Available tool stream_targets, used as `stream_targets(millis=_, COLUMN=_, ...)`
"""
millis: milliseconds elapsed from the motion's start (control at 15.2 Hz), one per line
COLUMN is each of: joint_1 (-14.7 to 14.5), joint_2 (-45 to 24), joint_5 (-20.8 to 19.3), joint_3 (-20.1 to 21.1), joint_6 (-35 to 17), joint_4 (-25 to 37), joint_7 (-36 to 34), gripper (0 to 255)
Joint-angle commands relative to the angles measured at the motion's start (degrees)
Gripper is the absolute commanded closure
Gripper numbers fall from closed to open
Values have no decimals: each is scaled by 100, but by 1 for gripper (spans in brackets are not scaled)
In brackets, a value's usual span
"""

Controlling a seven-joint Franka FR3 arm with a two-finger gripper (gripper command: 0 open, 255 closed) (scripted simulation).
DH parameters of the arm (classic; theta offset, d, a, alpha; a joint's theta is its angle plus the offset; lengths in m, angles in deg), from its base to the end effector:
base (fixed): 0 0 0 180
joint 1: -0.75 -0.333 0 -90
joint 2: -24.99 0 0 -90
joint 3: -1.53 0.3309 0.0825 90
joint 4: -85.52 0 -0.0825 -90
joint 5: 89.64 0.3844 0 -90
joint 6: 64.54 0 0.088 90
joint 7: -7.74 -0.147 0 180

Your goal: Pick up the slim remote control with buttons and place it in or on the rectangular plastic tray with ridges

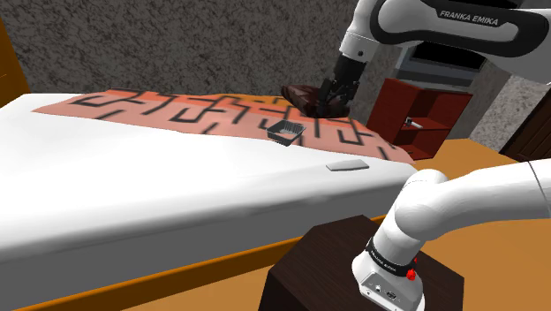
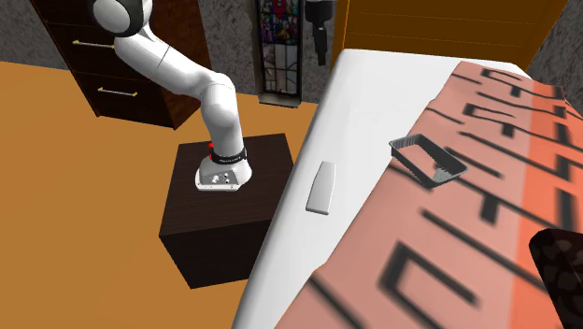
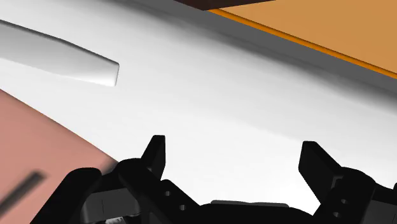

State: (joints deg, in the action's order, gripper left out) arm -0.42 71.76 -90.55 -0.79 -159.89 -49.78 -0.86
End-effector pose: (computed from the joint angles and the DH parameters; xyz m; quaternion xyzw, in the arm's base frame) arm 0.3024 -0.0116 0.5763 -0.9951 0.0791 -0.0586 0.0110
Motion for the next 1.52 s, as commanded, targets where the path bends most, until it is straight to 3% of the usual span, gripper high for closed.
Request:
stream_targets(millis=0, joint_1=0, joint_2=0, joint_5=0, joint_3=0, joint_6=0, joint_4=0, joint_7=0, gripper=0)
stream_targets(millis=396, joint_1=-210, joint_2=702, joint_5=-621, joint_3=-831, joint_6=-228, joint_4=-1039, joint_7=1798, gripper=0)
stream_targets(millis=792, joint_1=-276, joint_2=1024, joint_5=-1508, joint_3=-1869, joint_6=-519, joint_4=-1709, joint_7=3671, gripper=0)
stream_targets(millis=1188, joint_1=-367, joint_2=795, joint_5=-2517, joint_3=-3089, joint_6=-1024, joint_4=-1953, joint_7=5571, gripper=0)
stream_targets(millis=1452, joint_1=-590, joint_2=330, joint_5=-3134, joint_3=-3981, joint_6=-1507, joint_4=-1869, joint_7=6808, gripper=0)
